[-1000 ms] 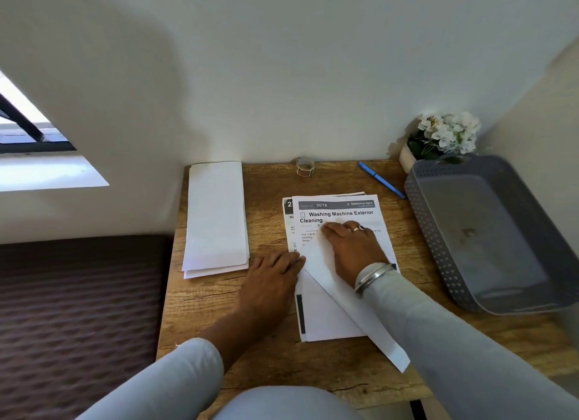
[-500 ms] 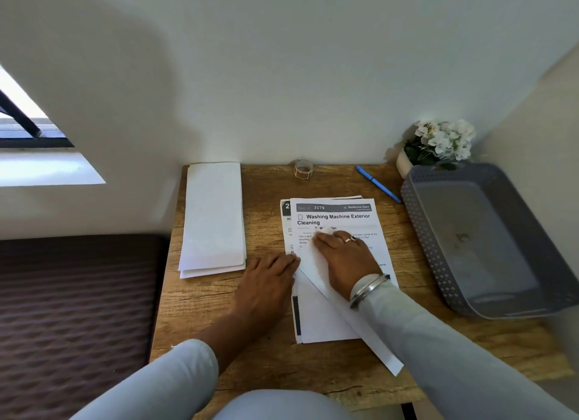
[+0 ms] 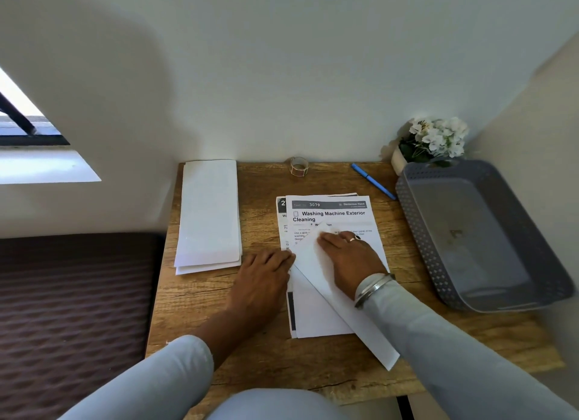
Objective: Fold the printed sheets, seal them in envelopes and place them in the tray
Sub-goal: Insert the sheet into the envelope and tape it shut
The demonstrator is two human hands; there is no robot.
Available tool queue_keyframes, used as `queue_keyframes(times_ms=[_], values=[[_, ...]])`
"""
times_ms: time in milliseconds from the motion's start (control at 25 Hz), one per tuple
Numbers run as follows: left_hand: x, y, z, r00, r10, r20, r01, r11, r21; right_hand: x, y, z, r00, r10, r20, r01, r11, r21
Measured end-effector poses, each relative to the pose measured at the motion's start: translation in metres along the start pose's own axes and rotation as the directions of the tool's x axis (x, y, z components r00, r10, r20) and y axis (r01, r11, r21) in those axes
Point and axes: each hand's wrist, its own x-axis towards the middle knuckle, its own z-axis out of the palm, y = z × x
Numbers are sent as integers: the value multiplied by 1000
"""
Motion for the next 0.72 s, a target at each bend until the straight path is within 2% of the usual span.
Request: queue_keyframes(times_ms=[120, 400, 560, 720], values=[[2, 10, -2, 998, -66, 0, 66, 997, -34, 3, 4, 3, 998, 52, 26, -53, 997, 55], [59, 20, -8, 988, 94, 119, -109, 986, 128, 2, 9, 4, 999, 26, 18, -28, 996, 89], [25, 4, -9, 984, 118, 132, -132, 986, 105, 1, 7, 5, 999, 30, 11, -31, 993, 111], [-1, -4, -6, 985, 71, 158, -87, 992, 97, 2, 4, 3, 998, 57, 7, -57, 993, 105]])
